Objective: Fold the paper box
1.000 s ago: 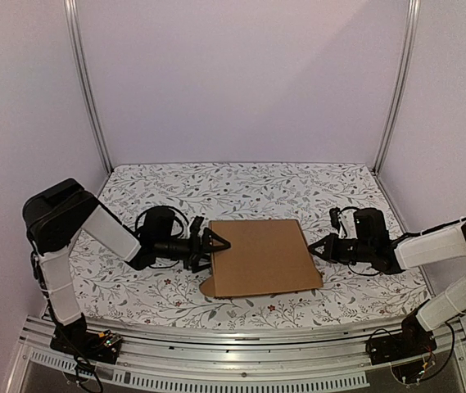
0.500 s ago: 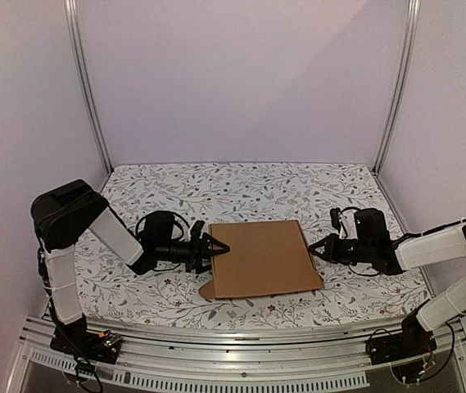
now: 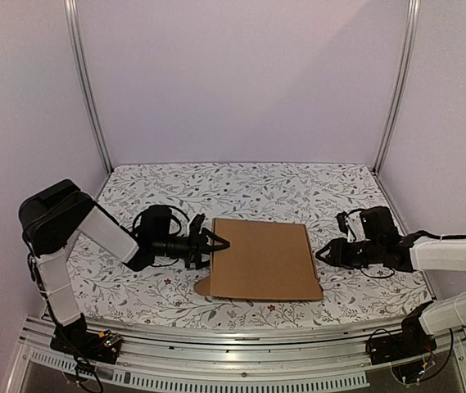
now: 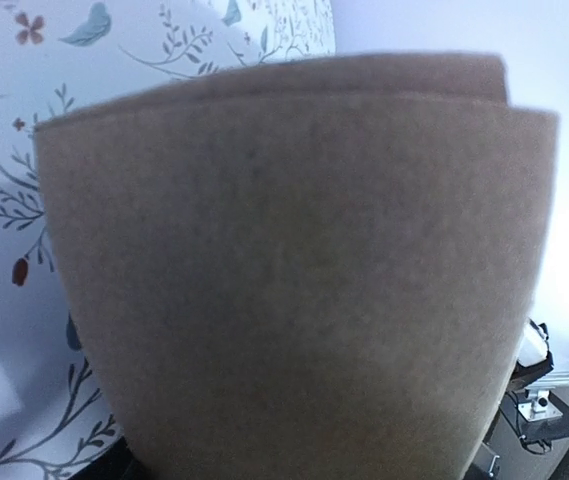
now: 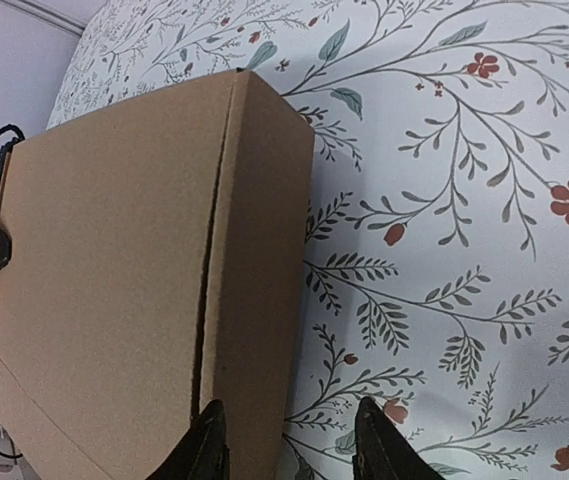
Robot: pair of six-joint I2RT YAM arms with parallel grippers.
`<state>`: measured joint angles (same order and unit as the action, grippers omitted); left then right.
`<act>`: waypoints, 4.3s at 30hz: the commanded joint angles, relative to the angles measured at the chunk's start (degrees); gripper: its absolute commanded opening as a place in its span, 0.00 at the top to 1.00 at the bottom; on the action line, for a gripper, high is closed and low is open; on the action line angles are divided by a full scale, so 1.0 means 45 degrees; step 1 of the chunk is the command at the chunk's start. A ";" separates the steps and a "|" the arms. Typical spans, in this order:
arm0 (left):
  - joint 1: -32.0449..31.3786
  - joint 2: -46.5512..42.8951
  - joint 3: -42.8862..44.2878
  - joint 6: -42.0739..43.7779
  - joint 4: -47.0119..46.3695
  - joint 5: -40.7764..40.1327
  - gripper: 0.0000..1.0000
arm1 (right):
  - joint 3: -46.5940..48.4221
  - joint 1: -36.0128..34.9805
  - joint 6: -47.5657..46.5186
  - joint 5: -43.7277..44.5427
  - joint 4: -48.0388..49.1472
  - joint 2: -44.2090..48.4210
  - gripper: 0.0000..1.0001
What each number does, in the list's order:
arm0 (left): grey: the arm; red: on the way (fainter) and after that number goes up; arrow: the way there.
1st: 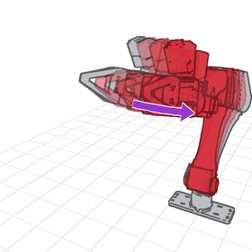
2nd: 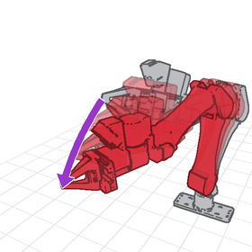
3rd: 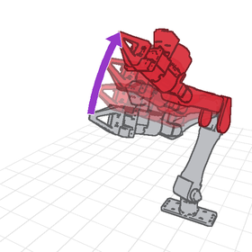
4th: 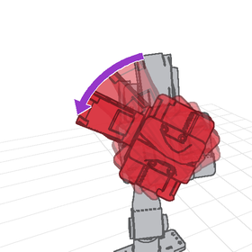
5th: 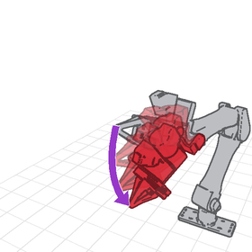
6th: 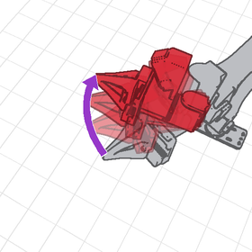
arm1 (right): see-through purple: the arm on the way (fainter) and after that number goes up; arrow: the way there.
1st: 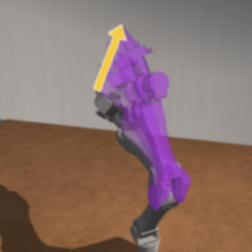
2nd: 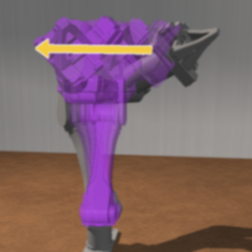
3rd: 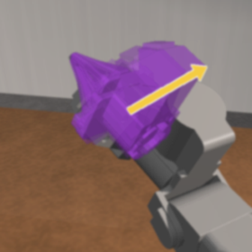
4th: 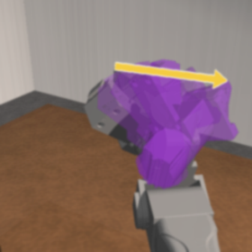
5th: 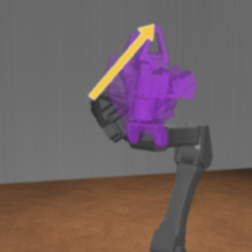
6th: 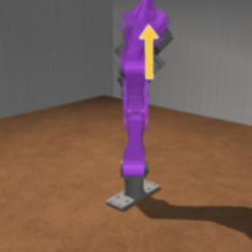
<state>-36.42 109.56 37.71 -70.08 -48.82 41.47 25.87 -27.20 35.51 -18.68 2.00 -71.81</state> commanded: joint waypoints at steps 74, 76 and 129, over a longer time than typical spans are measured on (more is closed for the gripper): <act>0.2001 -1.0305 0.0167 0.4149 1.0459 0.5969 0.63 | 0.1128 -1.4024 -2.7732 1.3240 0.2279 0.3214 0.01; 0.2010 -1.0375 0.0194 0.4198 1.0601 0.5973 0.63 | 0.1057 -1.4062 -2.7625 1.3417 0.2045 0.3389 0.01; 0.0789 -0.9461 0.0623 0.7023 1.1987 0.8219 0.65 | 0.2446 -1.7665 -3.0019 1.3082 0.1958 0.3178 0.08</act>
<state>-32.16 66.89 39.09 -40.12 4.82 77.84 35.40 -106.13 -99.77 41.43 8.01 -56.82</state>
